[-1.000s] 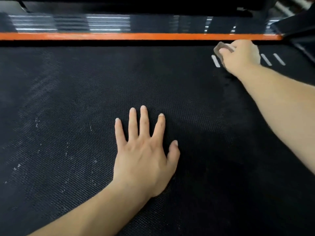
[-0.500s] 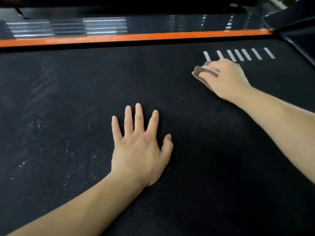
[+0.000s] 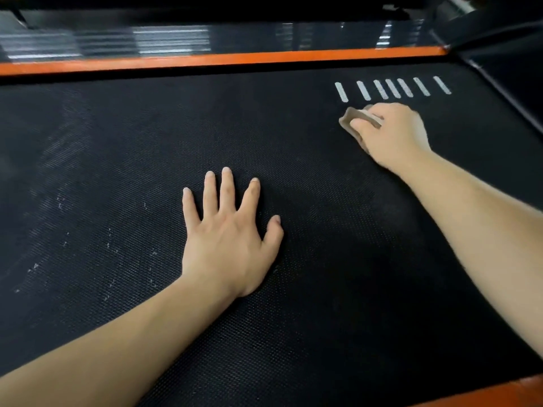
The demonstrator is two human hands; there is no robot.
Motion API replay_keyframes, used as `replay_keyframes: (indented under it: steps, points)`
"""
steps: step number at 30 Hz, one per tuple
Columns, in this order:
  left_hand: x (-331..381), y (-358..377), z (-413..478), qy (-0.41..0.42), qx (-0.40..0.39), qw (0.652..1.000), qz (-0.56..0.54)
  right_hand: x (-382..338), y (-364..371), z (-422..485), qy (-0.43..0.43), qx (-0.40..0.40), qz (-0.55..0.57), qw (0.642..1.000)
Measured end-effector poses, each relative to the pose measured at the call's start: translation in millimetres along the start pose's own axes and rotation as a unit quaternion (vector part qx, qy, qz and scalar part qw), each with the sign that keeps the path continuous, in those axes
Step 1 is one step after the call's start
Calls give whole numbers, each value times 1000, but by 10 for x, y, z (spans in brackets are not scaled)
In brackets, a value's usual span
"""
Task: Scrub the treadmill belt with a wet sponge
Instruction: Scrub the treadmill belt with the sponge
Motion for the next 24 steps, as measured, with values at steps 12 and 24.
replay_keyframes:
  steps: [12, 24]
  points:
    - [-2, 5, -5, -1, 0, 1000, 2, -152, 33, -358, 18, 16, -18, 1000]
    - [8, -1, -18, -3, 9, 1000, -2, -245, -23, -898, -54, -3, -4, 999]
Point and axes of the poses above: each hand's wrist, its own z-axis towards the middle knuckle, its own y-axis out of the palm, x = y × z, the point moved 3 cm from there along z, towards the middle knuckle, and after that the axes turned 3 degrees about -y, right-handed, at the moved point
